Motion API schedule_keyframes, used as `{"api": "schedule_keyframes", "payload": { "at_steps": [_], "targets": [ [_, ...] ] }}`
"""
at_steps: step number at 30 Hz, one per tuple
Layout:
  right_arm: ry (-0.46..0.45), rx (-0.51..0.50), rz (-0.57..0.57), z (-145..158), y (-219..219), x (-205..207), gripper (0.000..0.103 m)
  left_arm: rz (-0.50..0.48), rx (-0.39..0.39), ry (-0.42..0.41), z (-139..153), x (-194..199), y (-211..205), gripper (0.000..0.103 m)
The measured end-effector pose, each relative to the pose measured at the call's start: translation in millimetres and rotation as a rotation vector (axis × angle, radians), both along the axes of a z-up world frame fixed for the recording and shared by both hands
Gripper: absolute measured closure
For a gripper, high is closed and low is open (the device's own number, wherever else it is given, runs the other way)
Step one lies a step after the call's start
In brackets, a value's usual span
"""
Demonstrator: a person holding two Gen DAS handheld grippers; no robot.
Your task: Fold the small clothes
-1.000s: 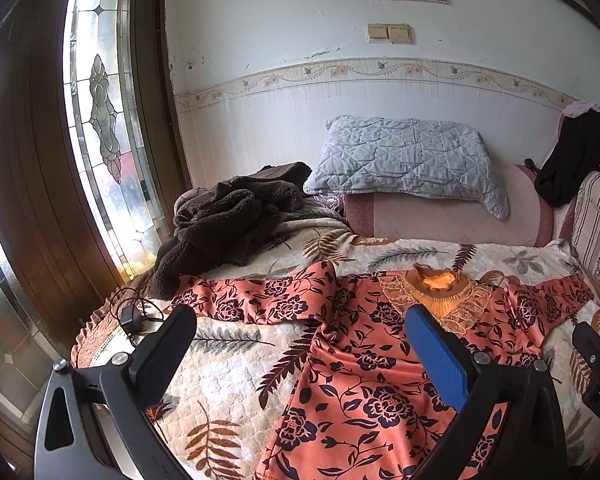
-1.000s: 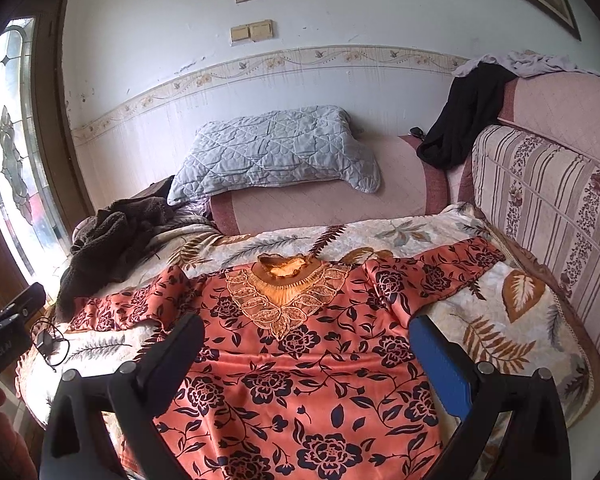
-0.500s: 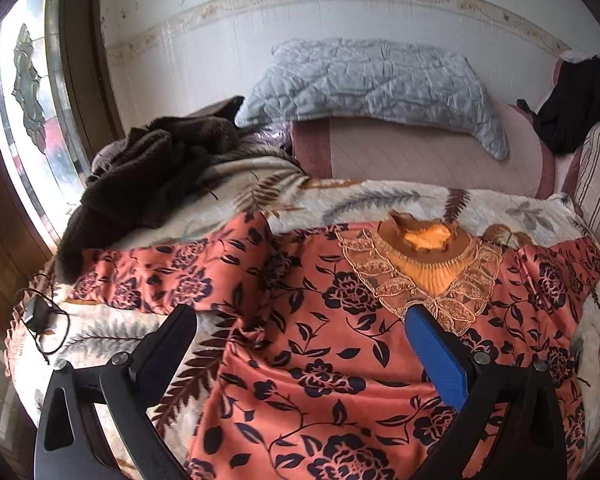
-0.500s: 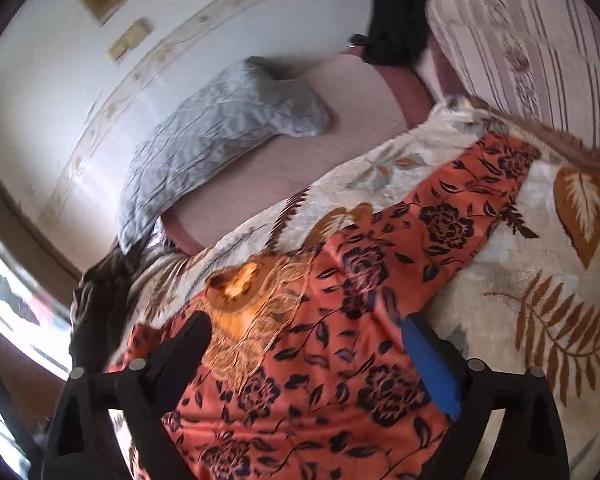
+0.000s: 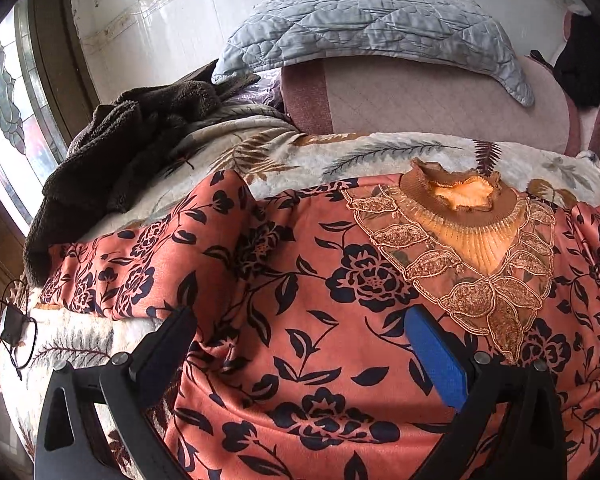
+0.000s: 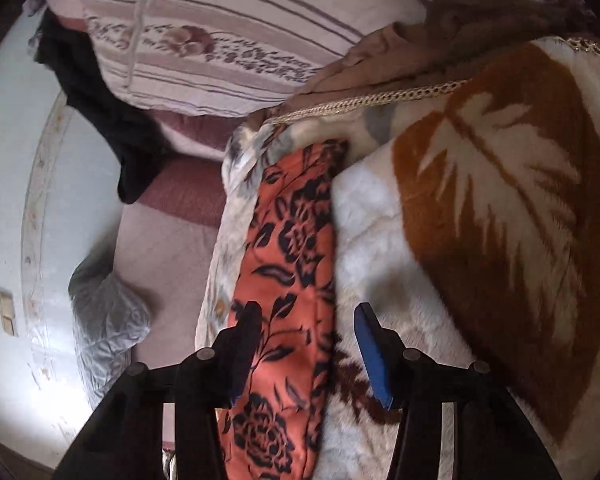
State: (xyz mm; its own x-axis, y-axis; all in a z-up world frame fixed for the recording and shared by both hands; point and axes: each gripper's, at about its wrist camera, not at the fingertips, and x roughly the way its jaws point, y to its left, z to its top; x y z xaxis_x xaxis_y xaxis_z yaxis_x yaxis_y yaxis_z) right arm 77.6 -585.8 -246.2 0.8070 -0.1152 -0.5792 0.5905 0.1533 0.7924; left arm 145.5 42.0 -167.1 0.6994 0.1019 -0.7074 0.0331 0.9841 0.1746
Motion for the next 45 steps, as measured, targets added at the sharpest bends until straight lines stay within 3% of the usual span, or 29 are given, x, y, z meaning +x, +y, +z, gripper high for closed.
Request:
{"api": "schedule_keyframes", "payload": {
  "at_steps": [6, 14, 19, 23, 27, 32, 35, 40, 42, 44, 45],
  "targets": [
    [-0.055, -0.058, 0.011, -10, -31, 26, 0.054, -0.036, 0.039, -0.001, -7, 0, -16, 0.0],
    [-0.029, -0.156, 0.043, -15, -34, 51, 0.095, -0.046, 0.055, 0.003, -11, 2, -25, 0.0],
    [-0.139, -0.222, 0.074, 23, -11, 46, 0.097, -0.028, 0.019, -0.012, 0, -1, -19, 0.0],
    [-0.25, -0.268, 0.18, 79, 33, 47, 0.097, 0.006, -0.03, -0.044, 17, -4, -3, 0.0],
    [-0.362, -0.29, 0.32, 125, 104, 40, 0.097, 0.055, -0.073, -0.091, 37, -8, 20, 0.0],
    [-0.399, -0.253, 0.543, 135, 215, 41, 0.097, 0.129, -0.106, -0.117, 52, -12, 57, 0.0],
    [-0.35, -0.261, 0.686, 125, 287, 55, 0.097, 0.187, -0.12, -0.112, 56, -14, 82, 0.0],
    [-0.215, -0.215, 0.914, 88, 385, 84, 0.093, 0.265, -0.066, -0.12, 53, -11, 112, 0.0],
    [-0.16, -0.211, 0.991, 74, 411, 90, 0.084, 0.275, -0.071, -0.105, 52, -10, 121, 0.0],
    [-0.138, -0.15, 1.044, 62, 424, 90, 0.043, 0.272, -0.096, -0.087, 51, -10, 127, 0.0],
    [-0.162, -0.109, 1.04, 61, 422, 88, 0.031, 0.27, -0.104, -0.084, 51, -10, 128, 0.0]
  ]
}}
